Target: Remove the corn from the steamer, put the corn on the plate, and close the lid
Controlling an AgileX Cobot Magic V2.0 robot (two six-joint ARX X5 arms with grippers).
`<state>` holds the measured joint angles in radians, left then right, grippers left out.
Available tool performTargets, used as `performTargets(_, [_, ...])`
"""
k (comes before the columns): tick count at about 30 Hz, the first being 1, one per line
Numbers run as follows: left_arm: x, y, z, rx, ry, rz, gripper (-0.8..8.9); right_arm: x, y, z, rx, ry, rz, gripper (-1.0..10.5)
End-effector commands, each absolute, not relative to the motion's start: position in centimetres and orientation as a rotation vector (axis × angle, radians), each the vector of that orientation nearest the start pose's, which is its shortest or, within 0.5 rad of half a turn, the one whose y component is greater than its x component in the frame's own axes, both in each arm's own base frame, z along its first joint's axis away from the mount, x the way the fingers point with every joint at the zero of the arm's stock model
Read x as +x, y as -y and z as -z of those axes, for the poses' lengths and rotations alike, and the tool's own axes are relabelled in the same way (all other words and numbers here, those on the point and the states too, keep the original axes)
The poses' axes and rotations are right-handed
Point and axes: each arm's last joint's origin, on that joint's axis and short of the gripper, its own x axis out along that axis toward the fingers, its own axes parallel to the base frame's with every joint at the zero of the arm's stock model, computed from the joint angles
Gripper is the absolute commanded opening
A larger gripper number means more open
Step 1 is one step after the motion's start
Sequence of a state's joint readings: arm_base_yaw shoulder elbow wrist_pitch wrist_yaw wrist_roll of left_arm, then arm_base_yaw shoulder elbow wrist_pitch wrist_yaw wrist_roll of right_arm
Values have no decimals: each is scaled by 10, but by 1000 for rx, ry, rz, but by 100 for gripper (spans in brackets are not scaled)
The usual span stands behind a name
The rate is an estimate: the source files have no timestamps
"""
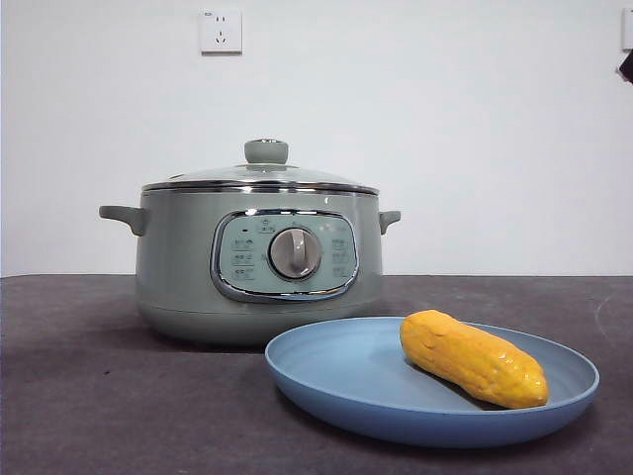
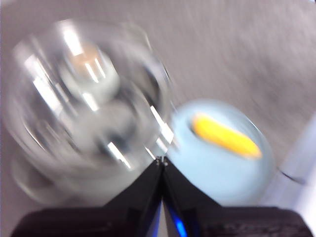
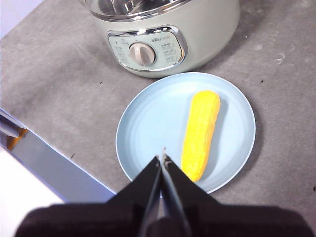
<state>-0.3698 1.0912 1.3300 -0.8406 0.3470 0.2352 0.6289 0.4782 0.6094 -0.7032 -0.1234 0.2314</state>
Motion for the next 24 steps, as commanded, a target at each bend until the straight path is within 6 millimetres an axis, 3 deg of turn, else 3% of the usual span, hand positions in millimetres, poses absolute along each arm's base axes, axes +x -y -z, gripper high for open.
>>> performTargets(1, [177, 65, -405, 304, -303, 713, -3, 80, -63, -262, 62, -647, -663, 1])
performTargets(5, [163, 37, -381, 258, -157, 625, -3, 80, -63, -262, 62, -647, -663, 1])
performTargets(11, [138, 7, -303, 244, -142, 357, -3, 80, -63, -262, 62, -647, -663, 1])
performTargets(17, [118, -2, -233, 236, -137, 200, -3, 80, -63, -262, 62, -648, -664, 1])
performTargets(24, [107, -2, -182, 194, -173, 160, -3, 80, -63, -262, 62, -647, -663, 1])
